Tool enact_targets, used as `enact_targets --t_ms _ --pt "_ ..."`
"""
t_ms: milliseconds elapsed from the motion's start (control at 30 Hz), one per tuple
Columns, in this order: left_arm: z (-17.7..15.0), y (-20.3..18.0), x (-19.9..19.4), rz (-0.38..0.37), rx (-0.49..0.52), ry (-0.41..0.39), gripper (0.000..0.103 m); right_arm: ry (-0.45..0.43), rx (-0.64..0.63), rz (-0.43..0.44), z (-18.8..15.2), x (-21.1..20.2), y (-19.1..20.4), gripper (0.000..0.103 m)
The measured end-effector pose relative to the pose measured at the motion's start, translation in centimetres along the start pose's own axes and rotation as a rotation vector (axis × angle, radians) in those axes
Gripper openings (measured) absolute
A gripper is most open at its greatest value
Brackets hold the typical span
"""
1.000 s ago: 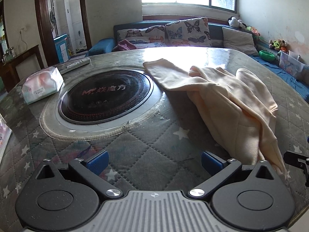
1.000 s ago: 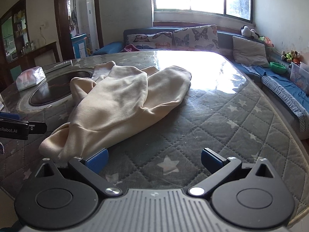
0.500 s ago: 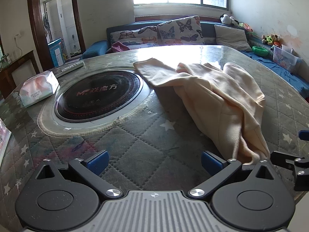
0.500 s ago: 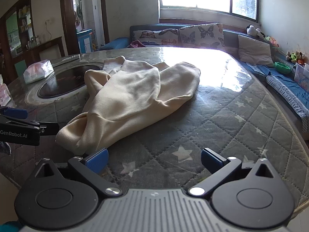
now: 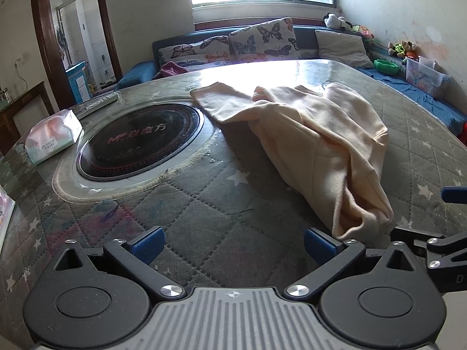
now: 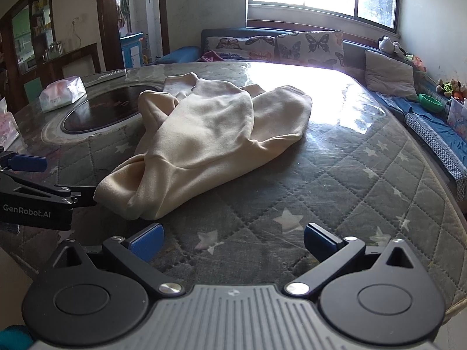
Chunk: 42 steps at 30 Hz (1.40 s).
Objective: Fold clothes
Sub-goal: 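Move both grippers toward the crumpled cream sweatshirt on the table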
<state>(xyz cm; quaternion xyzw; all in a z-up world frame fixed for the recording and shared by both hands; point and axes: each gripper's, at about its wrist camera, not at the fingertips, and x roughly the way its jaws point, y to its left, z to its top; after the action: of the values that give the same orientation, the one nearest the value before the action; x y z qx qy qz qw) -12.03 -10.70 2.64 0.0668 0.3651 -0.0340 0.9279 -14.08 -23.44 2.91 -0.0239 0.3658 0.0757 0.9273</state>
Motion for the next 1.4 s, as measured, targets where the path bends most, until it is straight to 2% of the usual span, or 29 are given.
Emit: enact_targets --t_ms 1400 --pt "-0.26 -0.93 -0.18 -0.004 0.035 0.007 0.103 0.001 -0.046 0.004 0.12 -0.37 0.99 0.103"
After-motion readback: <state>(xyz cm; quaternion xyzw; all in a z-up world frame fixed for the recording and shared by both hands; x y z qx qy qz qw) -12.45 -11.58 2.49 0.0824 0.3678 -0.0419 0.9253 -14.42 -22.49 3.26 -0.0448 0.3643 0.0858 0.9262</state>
